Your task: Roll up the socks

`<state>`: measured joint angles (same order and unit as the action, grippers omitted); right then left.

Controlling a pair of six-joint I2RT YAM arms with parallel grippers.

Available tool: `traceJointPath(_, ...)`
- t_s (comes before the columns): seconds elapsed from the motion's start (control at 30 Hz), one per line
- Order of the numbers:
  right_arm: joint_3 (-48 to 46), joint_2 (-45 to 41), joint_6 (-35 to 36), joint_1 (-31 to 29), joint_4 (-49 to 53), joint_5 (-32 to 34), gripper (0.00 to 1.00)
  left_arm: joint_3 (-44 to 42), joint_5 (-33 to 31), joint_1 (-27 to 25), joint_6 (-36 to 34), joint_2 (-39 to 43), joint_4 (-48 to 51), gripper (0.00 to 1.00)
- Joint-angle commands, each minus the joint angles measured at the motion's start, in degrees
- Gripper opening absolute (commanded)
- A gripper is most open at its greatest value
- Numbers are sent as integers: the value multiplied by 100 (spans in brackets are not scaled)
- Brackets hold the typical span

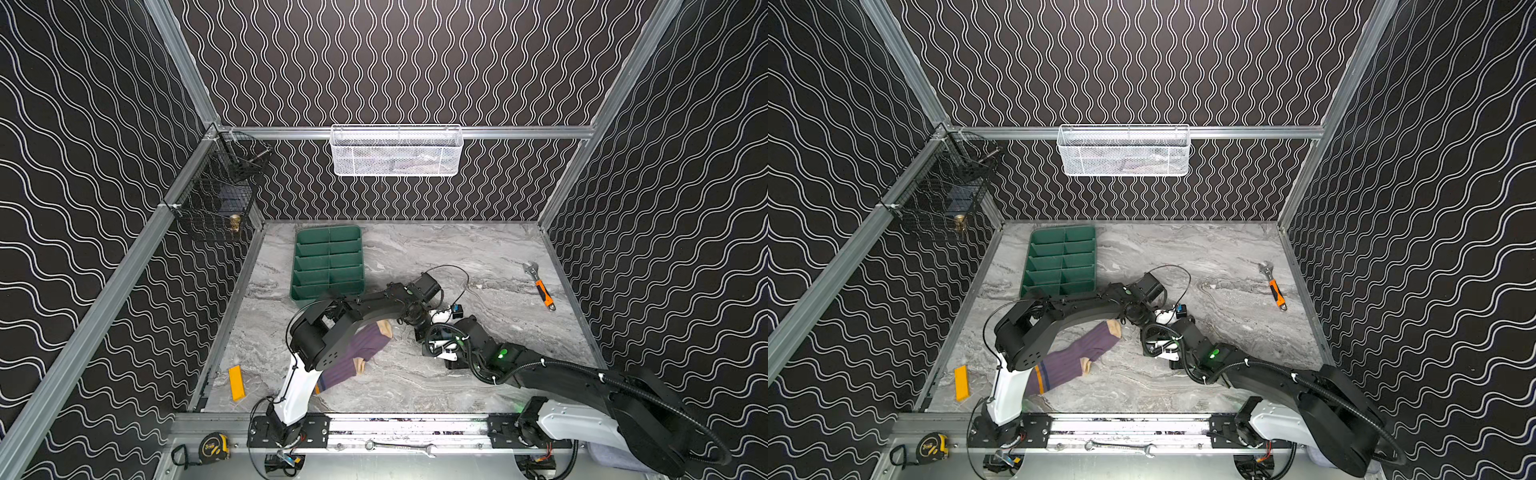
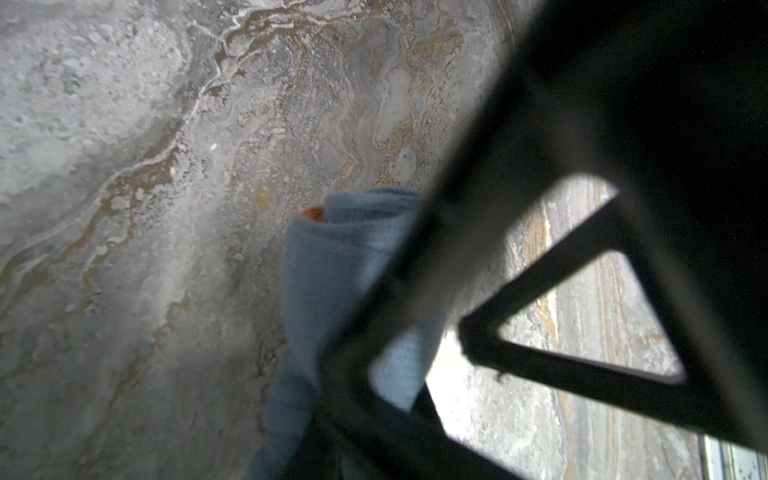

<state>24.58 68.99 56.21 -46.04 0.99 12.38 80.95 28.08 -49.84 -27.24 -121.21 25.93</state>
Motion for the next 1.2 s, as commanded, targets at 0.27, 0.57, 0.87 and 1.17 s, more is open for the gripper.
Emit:
traceJointPath(0.27, 109, 955, 83, 205, -142, -242, 58, -278, -1060, -35, 35, -693, 2412, 0)
traceJointPath(0.57, 356, 1313, -421, 157, 930, -755, 15, -204, -849, -51, 61, -443, 2318, 0)
traceJointPath(0.87, 660, 1283, -870, 78, 1631, -975, 0, -527, -567, -69, 149, 243, 1770, 33)
traceJointPath(1.17, 624, 767, -1214, 77, 2019, -997, 0, -1244, -639, -76, 540, 1739, 651, 58)
